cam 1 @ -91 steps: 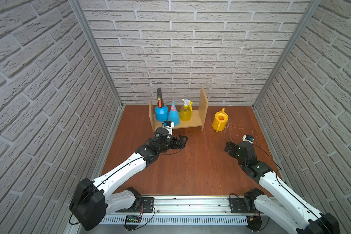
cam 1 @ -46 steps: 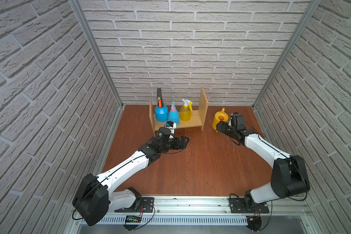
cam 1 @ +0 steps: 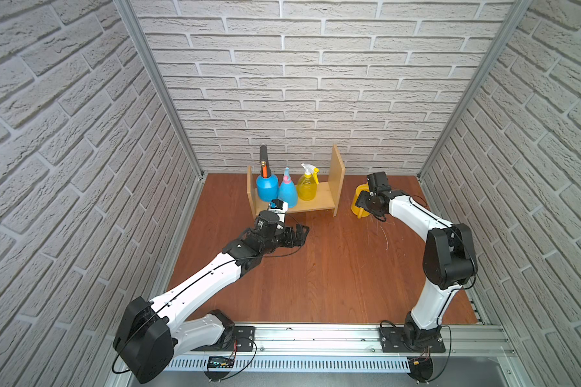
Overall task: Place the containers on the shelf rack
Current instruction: 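Pick up a container from the center of the board.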
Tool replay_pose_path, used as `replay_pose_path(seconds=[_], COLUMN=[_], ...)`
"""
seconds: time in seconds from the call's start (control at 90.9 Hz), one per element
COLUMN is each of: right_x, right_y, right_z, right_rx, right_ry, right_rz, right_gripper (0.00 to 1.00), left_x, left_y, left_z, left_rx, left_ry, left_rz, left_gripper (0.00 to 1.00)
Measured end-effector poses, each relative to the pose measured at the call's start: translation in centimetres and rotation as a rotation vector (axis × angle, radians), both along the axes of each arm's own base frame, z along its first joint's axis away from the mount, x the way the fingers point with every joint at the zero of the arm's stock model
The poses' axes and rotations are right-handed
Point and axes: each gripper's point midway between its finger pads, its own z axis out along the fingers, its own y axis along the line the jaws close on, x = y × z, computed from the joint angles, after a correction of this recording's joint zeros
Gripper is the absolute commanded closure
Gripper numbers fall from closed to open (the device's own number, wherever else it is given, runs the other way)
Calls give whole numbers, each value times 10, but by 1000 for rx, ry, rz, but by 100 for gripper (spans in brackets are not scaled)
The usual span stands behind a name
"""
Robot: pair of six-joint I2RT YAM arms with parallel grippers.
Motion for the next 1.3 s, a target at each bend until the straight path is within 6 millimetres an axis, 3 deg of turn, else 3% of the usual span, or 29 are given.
replay_pose_path(seconds=[0.429,0.638,0.781,0.946,1.298], right_x=[6,-6,-26,-62,-144], right_y=[3,-3,-10,-21,-37], right_z=[-11,-18,-18,-14,28], right_rx=[-85,-133,-158,-172,-104], right_ry=[31,40,51,51,-92], right_rz=[52,77,97,106,104], right_gripper=[68,85,91,95,97], left_x=[-5,-8,-9,-15,-25], left_y=[12,24,29,42,77], left_z=[11,23,25,30,47], left_rx=[10,4,6,10,13], left_ry=[-27,-72,-86,-118,-215], left_rz=[24,58,76,116,244], left_gripper=[2,2,2,2,2])
